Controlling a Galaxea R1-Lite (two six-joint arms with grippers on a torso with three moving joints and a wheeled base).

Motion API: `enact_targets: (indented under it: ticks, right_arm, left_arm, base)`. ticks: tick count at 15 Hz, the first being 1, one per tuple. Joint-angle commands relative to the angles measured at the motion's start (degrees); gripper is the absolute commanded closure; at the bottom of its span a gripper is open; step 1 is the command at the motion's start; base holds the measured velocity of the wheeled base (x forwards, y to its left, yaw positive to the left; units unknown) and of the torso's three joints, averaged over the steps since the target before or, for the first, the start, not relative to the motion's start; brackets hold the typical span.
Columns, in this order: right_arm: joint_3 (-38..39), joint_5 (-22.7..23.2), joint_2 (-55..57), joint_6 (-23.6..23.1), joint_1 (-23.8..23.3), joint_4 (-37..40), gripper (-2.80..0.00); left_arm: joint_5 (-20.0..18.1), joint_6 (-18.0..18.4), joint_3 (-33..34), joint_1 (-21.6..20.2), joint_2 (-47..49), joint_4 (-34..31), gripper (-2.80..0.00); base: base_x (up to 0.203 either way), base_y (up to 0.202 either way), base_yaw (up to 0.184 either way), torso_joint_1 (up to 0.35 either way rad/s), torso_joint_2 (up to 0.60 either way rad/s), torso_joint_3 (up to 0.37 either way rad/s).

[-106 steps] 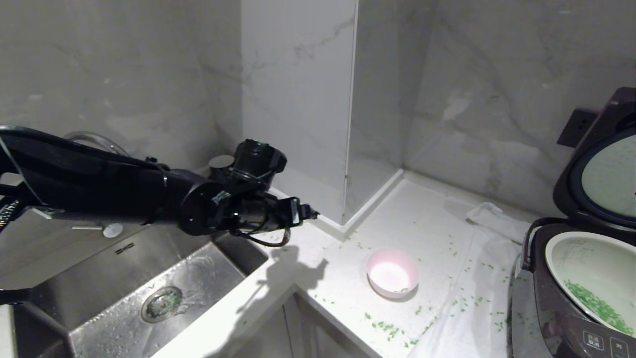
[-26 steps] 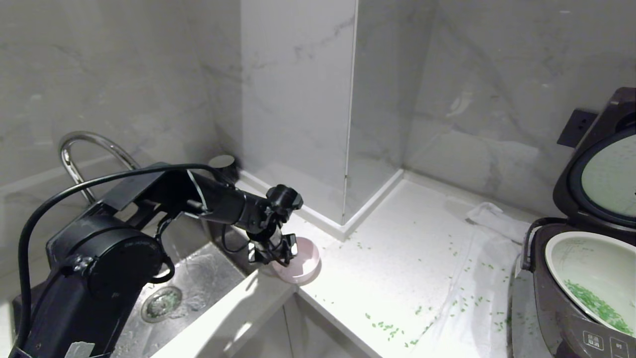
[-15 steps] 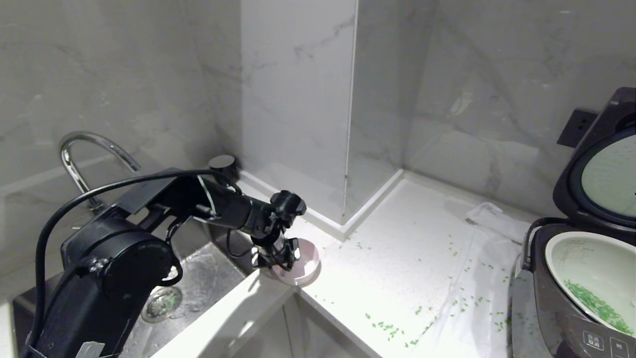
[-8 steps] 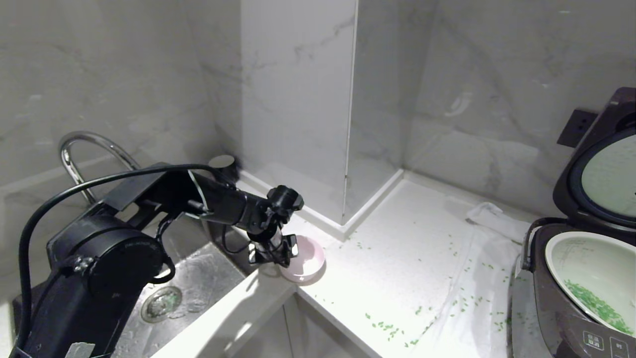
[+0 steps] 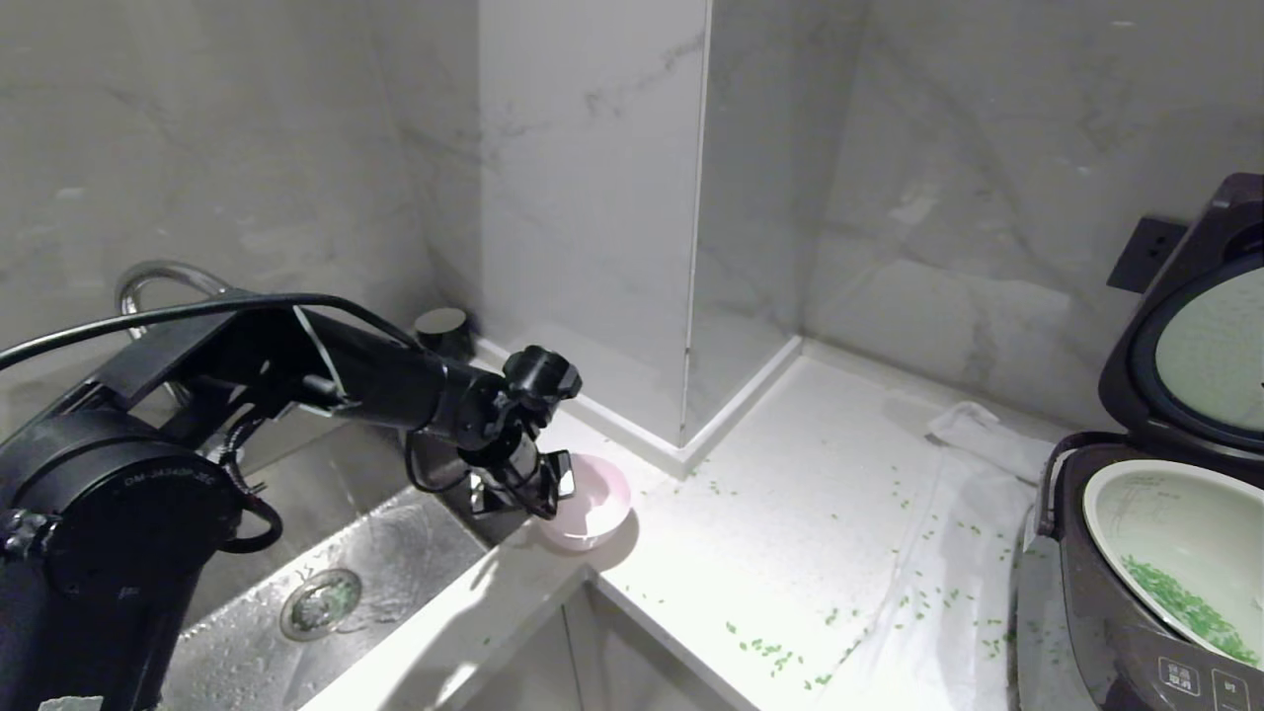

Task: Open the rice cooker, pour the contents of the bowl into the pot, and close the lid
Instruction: Pick up the bowl on the table, then fill a bowl with water from the tap

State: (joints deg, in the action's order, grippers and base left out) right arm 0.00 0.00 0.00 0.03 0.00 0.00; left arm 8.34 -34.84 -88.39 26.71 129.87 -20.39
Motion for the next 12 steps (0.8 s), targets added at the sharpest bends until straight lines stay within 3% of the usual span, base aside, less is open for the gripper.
enact_targets:
  ticks: [1, 7, 12]
  right_arm:
    - [0.09, 0.00, 0.00, -0.03, 0.00, -0.02, 0.00]
    - [0.09, 0.00, 0.00, -0.03, 0.00, 0.00, 0.00]
    - [0.09, 0.00, 0.00, -0.03, 0.00, 0.00, 0.00]
  left_arm:
    - [-2.41, -0.23, 2.33, -3.26, -4.35, -0.08, 0.00]
    - [-3.89, 0.45, 10.74, -12.93, -10.37, 0.52, 0.00]
    - [-4.17, 4.14, 18.53, -23.22, -12.17, 7.38, 0.00]
  base:
    - [0.000, 0.000, 0.000, 0.000, 0.00, 0.000]
    - [0.000, 0.000, 0.000, 0.000, 0.00, 0.000]
    - [0.000, 0.000, 0.000, 0.000, 0.00, 0.000]
